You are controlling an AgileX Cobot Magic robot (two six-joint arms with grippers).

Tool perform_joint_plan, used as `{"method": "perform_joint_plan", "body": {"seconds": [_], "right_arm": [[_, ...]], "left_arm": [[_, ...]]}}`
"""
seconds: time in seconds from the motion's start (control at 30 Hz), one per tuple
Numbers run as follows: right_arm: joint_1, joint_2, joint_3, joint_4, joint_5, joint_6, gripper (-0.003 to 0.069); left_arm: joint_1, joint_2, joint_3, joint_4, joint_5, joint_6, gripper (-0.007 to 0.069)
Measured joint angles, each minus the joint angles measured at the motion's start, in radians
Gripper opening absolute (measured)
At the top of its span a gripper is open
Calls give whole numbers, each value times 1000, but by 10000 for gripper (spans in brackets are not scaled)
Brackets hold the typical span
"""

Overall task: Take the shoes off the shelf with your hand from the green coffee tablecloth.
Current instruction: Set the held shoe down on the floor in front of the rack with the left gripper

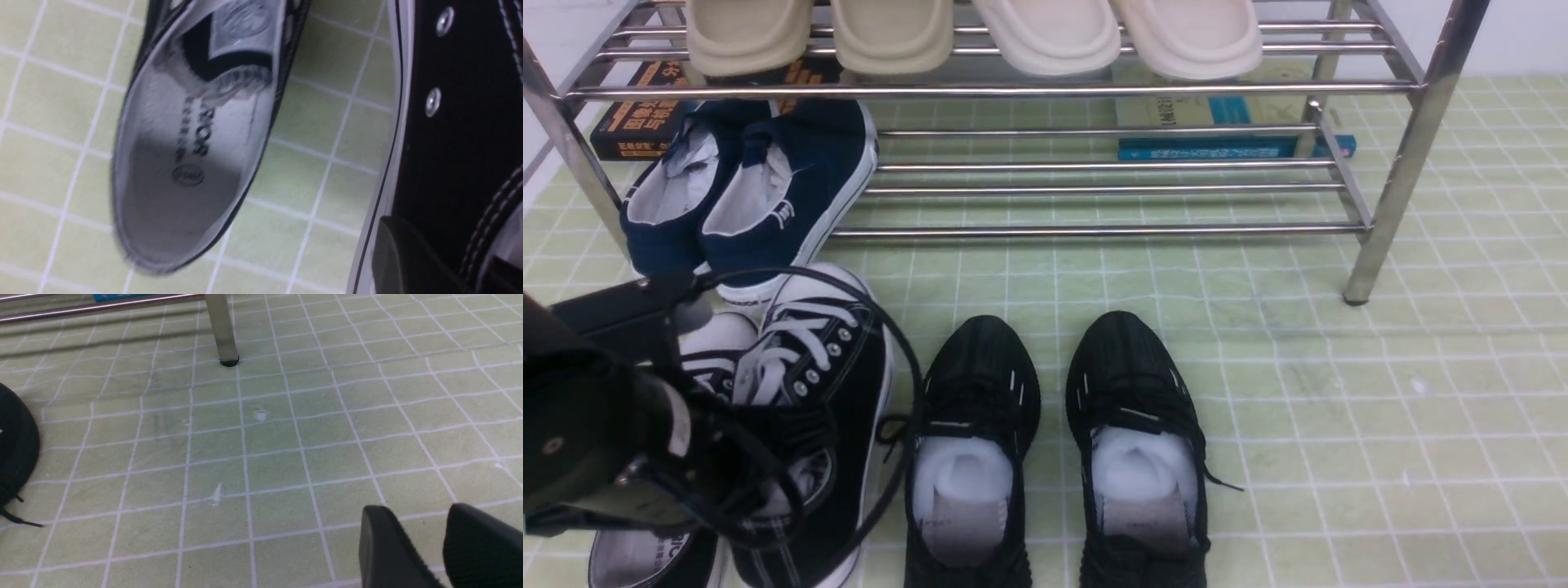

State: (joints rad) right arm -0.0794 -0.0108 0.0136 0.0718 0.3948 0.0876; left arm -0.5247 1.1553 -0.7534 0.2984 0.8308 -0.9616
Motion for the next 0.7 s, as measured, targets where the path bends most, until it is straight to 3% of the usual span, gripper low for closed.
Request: {"method": "perform_joint_plan", "body": {"seconds": [0.7], "right_arm": [[0, 0, 0, 0, 0, 0, 237]], "left_arm": [[0, 252, -1, 11, -89, -5, 44]]}}
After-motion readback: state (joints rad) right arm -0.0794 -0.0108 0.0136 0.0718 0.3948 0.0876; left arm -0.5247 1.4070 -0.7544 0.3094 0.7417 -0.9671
